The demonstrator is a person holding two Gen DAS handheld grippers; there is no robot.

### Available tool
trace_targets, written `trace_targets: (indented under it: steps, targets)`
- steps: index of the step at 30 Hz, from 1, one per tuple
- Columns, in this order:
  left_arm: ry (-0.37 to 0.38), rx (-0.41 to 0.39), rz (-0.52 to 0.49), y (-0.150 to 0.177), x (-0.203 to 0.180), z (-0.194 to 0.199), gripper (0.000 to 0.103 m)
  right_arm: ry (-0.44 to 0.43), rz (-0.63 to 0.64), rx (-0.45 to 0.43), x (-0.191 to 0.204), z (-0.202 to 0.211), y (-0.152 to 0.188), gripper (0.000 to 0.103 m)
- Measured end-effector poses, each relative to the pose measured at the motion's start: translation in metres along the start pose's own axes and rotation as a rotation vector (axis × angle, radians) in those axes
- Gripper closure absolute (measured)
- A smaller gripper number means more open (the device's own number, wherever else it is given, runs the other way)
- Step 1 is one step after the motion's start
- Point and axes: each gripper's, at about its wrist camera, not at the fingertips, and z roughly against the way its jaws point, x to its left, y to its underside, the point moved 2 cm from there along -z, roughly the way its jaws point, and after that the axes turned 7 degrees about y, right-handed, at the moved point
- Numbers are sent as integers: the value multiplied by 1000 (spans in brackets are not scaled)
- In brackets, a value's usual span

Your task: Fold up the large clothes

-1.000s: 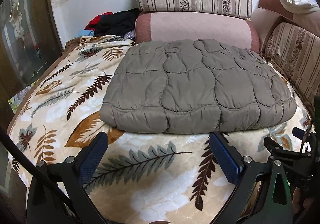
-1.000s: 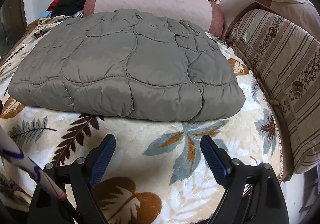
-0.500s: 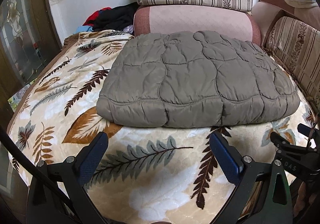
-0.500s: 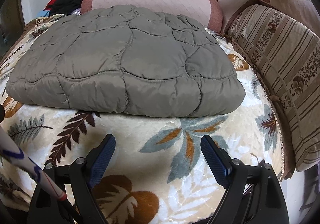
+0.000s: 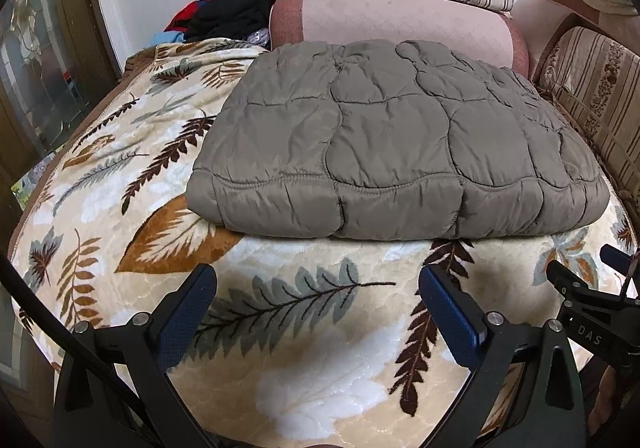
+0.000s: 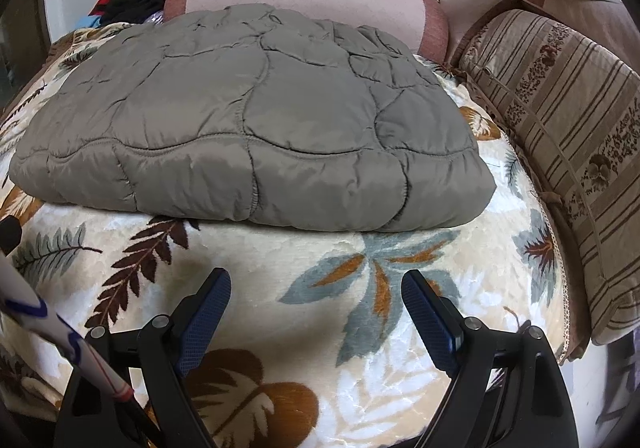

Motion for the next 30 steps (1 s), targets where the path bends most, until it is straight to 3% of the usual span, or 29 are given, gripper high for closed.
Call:
trace_targets:
  steps: [30]
  targets:
    - [23, 45, 34, 2, 9, -13, 2, -6, 14, -4, 6, -2, -2, 13]
